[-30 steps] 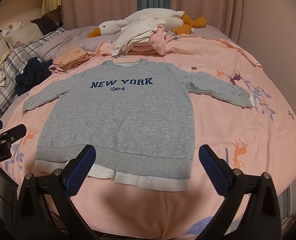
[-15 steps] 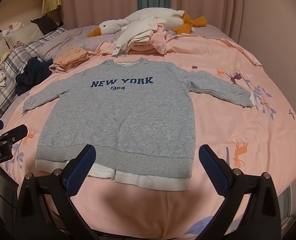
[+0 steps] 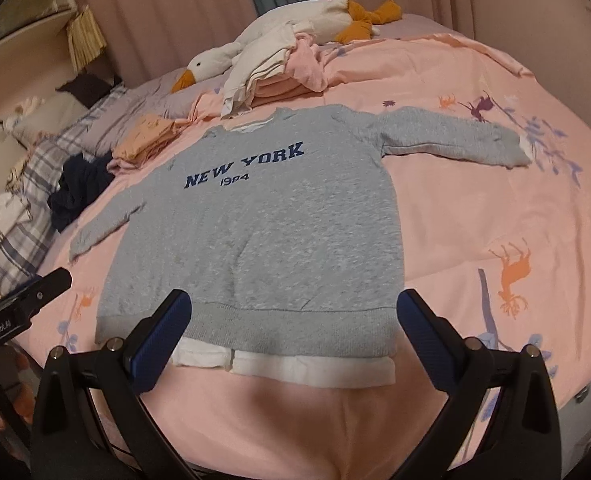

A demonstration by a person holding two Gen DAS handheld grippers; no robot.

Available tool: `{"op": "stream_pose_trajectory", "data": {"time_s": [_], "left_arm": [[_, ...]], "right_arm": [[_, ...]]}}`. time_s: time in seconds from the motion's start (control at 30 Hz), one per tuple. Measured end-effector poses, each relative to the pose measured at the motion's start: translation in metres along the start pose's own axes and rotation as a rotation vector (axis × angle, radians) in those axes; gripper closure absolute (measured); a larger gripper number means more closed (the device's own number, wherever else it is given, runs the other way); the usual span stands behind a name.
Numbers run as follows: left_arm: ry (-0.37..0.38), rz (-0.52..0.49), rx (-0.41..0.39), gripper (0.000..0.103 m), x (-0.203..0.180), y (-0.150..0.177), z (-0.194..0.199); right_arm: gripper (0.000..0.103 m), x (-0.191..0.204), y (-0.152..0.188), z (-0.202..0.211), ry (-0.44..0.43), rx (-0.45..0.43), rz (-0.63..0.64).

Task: Fold small clothes
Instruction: 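Grasp the sweatshirt sleeve cuff with the right gripper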

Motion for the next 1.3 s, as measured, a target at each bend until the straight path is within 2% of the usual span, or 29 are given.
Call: {"op": "stream_pose_trajectory", "data": {"time_s": [0.1, 0.17, 0.3, 0.4, 0.53, 0.67, 0.77, 0.83, 0.87, 0.9, 0.93, 1.0, 1.07, 1.1, 1.3], "left_arm": [[0.081, 0.006, 0.021, 0.001, -0.007, -0.004, -0.007], [0.133, 0.013, 0.061, 0.001, -0.013, -0.007, -0.018], [0.248, 0.067, 0.15, 0.001, -0.021, -0.017, -0.044], [0.308, 0.061, 0.144, 0.001, -0.031, -0.025, -0.061], [0.298, 0.043, 0.176, 0.001, -0.043, -0.036, -0.078], [0.273, 0.042, 0.149, 0.001, -0.043, -0.046, -0.084], [0.241, 0.047, 0.144, 0.001, -0.038, -0.05, -0.093], [0.223, 0.065, 0.159, 0.001, -0.035, -0.052, -0.102], [0.217, 0.076, 0.167, 0.001, -0.034, -0.053, -0.106], [0.213, 0.088, 0.176, 0.001, -0.032, -0.053, -0.109], [0.207, 0.103, 0.183, 0.001, -0.029, -0.054, -0.112], [0.184, 0.113, 0.19, 0.001, -0.027, -0.056, -0.115], [0.153, 0.111, 0.187, 0.001, -0.024, -0.056, -0.116], [0.136, 0.107, 0.186, 0.001, -0.023, -0.056, -0.116], [0.066, 0.088, 0.17, 0.001, -0.012, -0.054, -0.111]], "right_arm": [[0.0, -0.026, -0.001, -0.002, -0.015, -0.023, -0.076], [0.0, -0.051, -0.001, -0.006, -0.021, -0.037, -0.147], [0.0, -0.118, -0.003, -0.021, -0.054, -0.053, -0.365], [0.0, -0.158, -0.011, -0.031, -0.033, -0.06, -0.457], [0.001, -0.212, -0.029, -0.05, 0.042, -0.075, -0.525], [0.004, -0.271, -0.05, -0.085, 0.1, -0.044, -0.647], [0.005, -0.295, -0.063, -0.098, 0.112, -0.075, -0.701], [0.011, -0.306, -0.069, -0.101, 0.127, -0.096, -0.732], [0.02, -0.309, -0.073, -0.103, 0.131, -0.104, -0.751], [0.034, -0.313, -0.075, -0.104, 0.13, -0.114, -0.763], [0.041, -0.317, -0.075, -0.105, 0.135, -0.11, -0.771], [0.07, -0.319, -0.075, -0.107, 0.155, -0.094, -0.778], [0.078, -0.32, -0.075, -0.104, 0.153, -0.1, -0.781], [0.089, -0.317, -0.077, -0.099, 0.163, -0.111, -0.768], [0.089, -0.272, -0.127, -0.062, 0.197, -0.195, -0.523]]}}
Point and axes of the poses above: each gripper's, at about its wrist camera, not at the fingertips, and z roughly against the way its jaws point, x to its left, y to its underside, the point moved 2 cm from there along -z, roughly the way its jaws point, and after that the axes turned 10 degrees about z, right-handed, at the moved point
